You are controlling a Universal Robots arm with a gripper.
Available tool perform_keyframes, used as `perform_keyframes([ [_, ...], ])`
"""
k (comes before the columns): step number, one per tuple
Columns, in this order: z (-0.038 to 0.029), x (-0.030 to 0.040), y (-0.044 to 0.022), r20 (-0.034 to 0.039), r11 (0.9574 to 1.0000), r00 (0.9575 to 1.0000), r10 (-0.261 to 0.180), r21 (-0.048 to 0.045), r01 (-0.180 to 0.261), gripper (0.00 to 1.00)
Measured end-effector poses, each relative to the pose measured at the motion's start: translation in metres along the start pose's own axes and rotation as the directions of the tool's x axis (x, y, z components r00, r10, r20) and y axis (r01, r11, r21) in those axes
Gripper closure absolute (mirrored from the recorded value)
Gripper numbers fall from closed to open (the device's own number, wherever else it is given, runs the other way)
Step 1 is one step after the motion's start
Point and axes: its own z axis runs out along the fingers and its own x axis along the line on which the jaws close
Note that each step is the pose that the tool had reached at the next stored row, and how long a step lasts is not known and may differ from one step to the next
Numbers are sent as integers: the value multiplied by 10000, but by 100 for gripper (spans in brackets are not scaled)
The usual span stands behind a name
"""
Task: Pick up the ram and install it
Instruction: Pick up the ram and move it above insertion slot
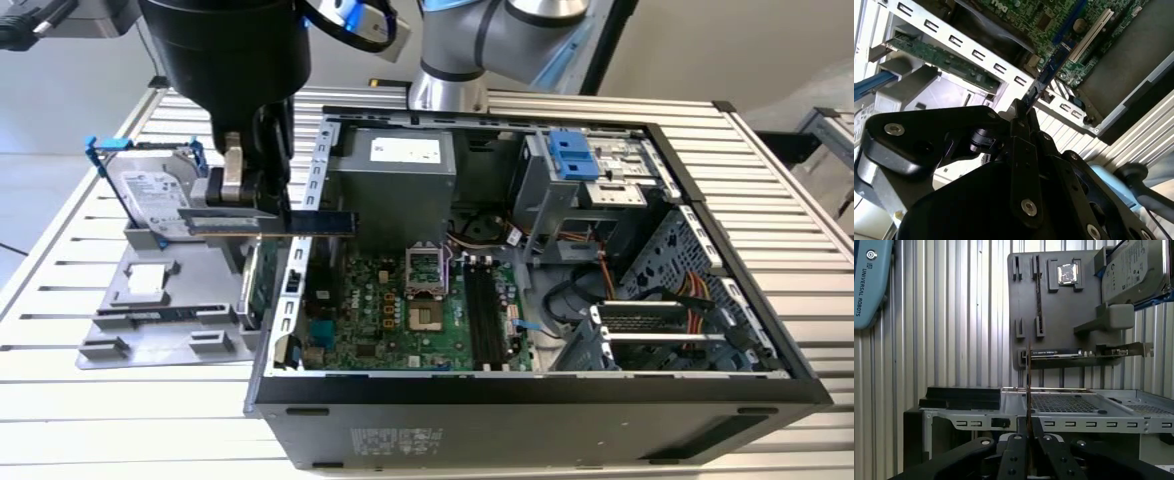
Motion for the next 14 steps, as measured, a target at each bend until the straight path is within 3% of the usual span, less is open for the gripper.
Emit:
perform_keyframes([
  [14,-4,-1,-99,-1,10000,10000,-4,-1,4,100],
])
